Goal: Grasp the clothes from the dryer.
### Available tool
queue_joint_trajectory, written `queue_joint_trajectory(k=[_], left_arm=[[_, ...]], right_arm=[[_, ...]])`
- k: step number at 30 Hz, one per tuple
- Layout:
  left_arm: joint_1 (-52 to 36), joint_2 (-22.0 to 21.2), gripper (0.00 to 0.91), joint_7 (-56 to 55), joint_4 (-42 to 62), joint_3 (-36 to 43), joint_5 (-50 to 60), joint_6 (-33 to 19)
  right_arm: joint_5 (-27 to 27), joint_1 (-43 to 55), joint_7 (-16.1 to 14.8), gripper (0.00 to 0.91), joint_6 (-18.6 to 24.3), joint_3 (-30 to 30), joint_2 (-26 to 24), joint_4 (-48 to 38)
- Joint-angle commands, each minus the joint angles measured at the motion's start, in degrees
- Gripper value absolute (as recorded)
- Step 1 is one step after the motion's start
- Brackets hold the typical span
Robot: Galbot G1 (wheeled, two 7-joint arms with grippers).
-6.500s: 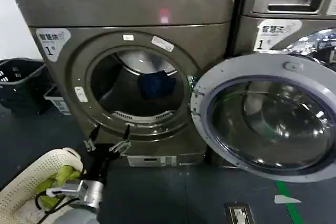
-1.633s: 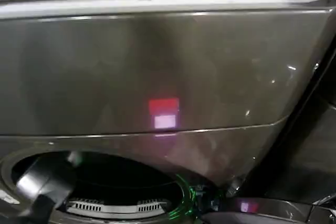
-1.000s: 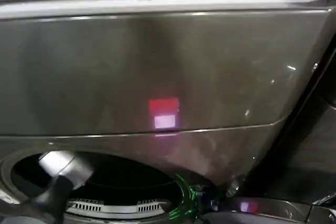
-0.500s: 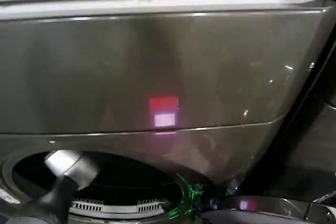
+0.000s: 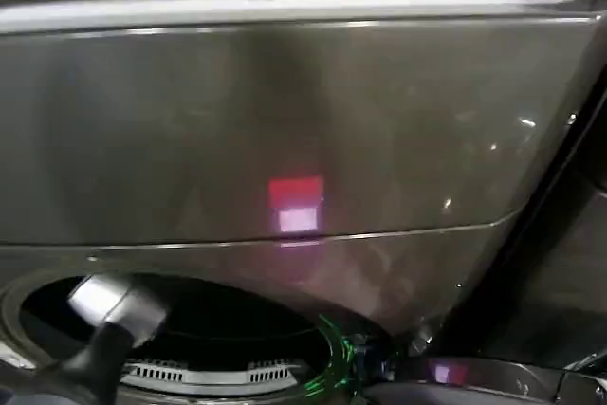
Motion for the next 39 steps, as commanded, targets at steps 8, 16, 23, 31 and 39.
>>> queue_joint_trajectory(k=[8, 16, 23, 31, 39], left_arm=[[34.46, -2.28, 0.0, -38.68, -50.79, -31.09, -24.64, -7.57], [49.21, -3.74, 0.0, -47.4, -68.71, -35.2, -23.93, -18.16], [64.63, -3.85, 0.0, -50.01, -83.45, -36.66, -20.91, -14.74], [66.78, -3.9, 0.0, -48.76, -84.68, -36.46, -18.65, -11.77], [63.17, -3.82, 0.0, -48.17, -81.85, -36.26, -18.19, -11.04]], right_arm=[[-0.19, 0.48, 0.51, 0.907, 0.6, -0.39, -0.44, 0.4], [-0.14, 0.64, 1.04, 0.907, 1.34, -0.85, -0.51, 0.35], [0.12, 0.59, 1.11, 0.907, 1.51, -1.14, -0.7, 0.89], [1.37, 0.61, 1.7, 0.907, 1.95, -1.69, -1.0, 2.01], [1.01, 0.17, 1.54, 0.907, 4.0, -0.76, -1.15, 0.55]])
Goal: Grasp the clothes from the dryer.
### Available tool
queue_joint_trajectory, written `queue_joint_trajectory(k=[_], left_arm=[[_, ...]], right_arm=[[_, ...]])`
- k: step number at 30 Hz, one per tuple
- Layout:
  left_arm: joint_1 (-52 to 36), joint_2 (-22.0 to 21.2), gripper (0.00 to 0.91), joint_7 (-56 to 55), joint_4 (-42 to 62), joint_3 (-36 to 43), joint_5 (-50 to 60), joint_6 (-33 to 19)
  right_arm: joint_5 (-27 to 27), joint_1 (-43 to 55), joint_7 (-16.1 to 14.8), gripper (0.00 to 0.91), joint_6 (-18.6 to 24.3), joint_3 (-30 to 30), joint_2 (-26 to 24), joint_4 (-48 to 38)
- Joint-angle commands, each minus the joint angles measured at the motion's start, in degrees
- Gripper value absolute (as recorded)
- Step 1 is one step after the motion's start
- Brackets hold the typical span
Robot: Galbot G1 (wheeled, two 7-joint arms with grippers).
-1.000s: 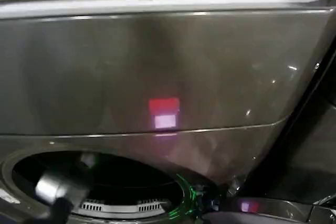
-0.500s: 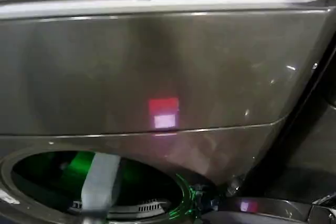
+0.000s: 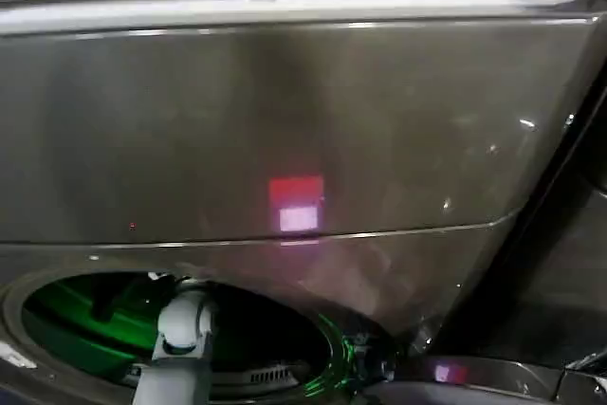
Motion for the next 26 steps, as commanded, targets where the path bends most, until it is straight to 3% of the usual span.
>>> queue_joint_trajectory(k=[1, 8, 26], left_arm=[[0.54, -0.08, 0.0, -0.55, -1.17, -0.23, 1.2, 0.58], [-1.3, 0.34, 0.0, 0.22, 0.77, 0.12, 1.56, 0.63], [-4.45, 2.01, 0.0, 0.6, 3.39, 1.59, 0.2, 1.22]], right_arm=[[0.25, -0.12, 0.14, 0.907, 1.71, 0.13, 0.0, -0.61], [0.22, 0.27, 0.29, 0.907, 2.82, 0.13, 0.17, -1.02], [-0.61, 0.1, -0.26, 0.907, 0.76, 1.54, 0.68, -0.7]])
